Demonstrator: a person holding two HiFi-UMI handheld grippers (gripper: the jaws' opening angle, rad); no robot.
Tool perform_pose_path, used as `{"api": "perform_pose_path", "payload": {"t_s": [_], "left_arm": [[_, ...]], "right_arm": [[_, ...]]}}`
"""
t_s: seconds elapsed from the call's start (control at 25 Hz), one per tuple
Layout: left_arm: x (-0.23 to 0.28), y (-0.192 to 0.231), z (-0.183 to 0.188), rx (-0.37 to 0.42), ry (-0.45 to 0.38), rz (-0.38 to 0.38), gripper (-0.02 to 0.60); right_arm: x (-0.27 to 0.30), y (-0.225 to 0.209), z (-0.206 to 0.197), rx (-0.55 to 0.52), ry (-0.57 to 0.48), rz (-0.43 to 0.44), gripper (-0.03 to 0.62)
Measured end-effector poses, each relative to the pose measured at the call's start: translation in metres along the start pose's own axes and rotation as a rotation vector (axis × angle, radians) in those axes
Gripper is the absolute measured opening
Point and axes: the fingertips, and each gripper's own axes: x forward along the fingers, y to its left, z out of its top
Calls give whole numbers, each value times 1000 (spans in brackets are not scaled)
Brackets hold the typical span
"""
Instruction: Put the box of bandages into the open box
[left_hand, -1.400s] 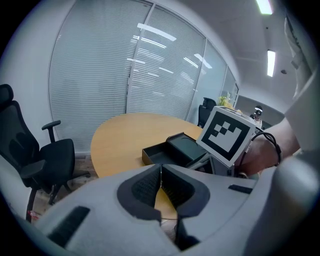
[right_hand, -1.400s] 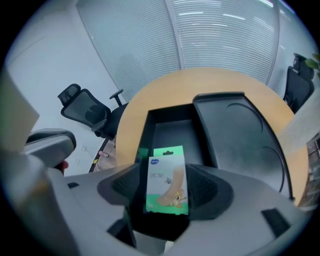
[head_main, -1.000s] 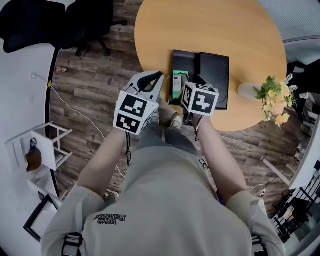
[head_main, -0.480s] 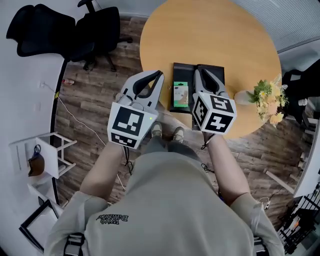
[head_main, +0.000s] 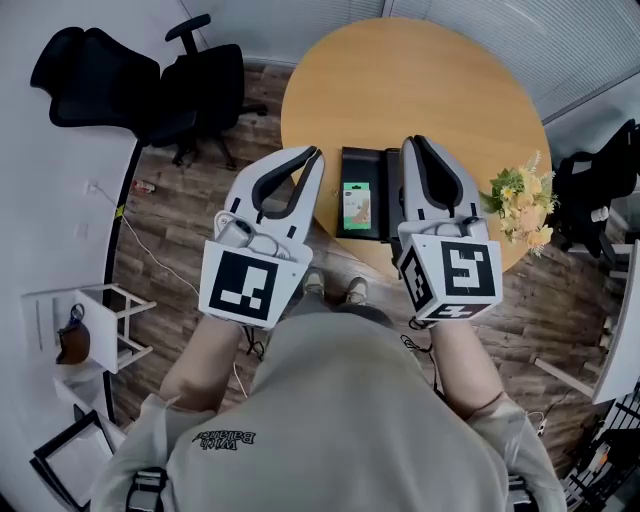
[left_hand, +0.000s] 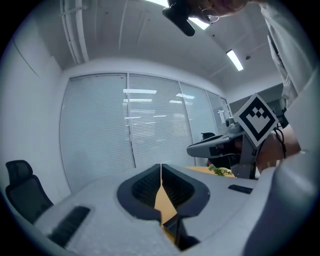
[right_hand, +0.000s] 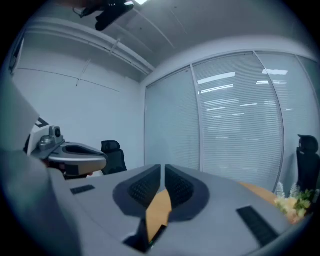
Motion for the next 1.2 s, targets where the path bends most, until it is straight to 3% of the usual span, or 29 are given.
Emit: {"api": "perform_pose_path", "payload": {"t_s": [0.28, 0.44, 0.8, 1.04, 1.2], "left_arm": [[-18, -5, 37, 56, -68, 23, 26], [-28, -16, 50, 90, -90, -1, 26], [-39, -43, 49, 143, -81, -50, 26], [-46, -52, 41, 30, -71, -66, 26], [-50, -55, 40, 46, -65, -65, 26]], "right_arm": [[-41, 9, 51, -38, -125, 52, 43], [-63, 15, 67, 1, -199, 93, 43], [-99, 21, 72, -139, -219, 71, 43], [-114, 17, 65, -96, -183, 76, 43], [-124, 15, 57, -106, -149, 79, 40]]}}
